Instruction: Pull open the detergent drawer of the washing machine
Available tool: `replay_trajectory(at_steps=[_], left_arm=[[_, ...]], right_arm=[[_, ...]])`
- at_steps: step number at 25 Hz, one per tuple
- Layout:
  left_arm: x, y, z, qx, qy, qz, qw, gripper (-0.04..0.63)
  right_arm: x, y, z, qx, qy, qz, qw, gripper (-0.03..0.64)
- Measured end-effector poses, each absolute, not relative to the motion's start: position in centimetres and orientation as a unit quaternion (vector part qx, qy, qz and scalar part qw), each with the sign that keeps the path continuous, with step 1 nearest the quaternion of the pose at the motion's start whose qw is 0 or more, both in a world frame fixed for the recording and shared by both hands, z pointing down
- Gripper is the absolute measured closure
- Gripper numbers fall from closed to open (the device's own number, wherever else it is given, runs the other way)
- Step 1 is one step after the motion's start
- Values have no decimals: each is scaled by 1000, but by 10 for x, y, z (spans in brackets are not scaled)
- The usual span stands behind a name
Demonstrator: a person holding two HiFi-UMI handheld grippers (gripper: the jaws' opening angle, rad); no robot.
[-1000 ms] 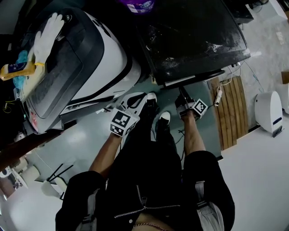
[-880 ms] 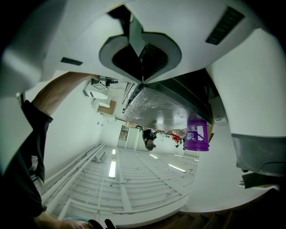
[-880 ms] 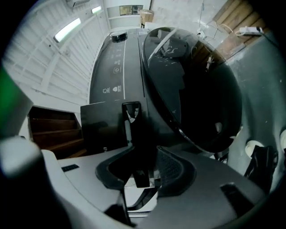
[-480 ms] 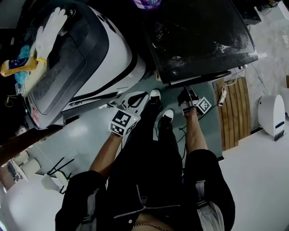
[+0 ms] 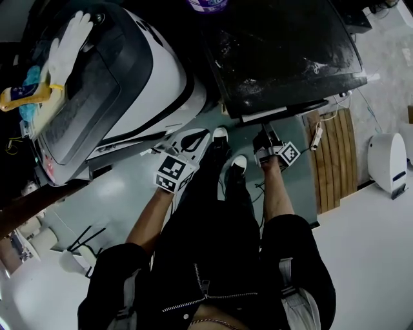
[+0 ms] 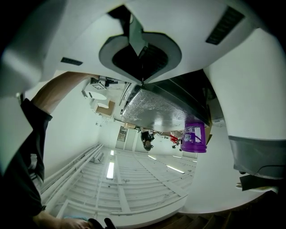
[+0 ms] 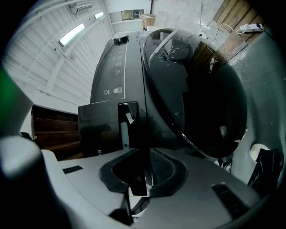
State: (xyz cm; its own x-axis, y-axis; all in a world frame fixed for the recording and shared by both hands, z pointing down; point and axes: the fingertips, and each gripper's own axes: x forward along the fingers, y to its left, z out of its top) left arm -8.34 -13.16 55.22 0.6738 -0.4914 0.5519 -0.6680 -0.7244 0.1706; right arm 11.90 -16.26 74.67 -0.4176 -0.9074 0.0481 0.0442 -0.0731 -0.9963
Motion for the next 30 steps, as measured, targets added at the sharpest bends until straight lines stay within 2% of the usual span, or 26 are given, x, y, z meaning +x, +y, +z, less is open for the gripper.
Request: replay_trajectory(at_steps=[30], left_arm=[[-54,-101,547,908,-302,240,162,573]], right_arm=[[145,-77,745,-397,562,-626,367,565]])
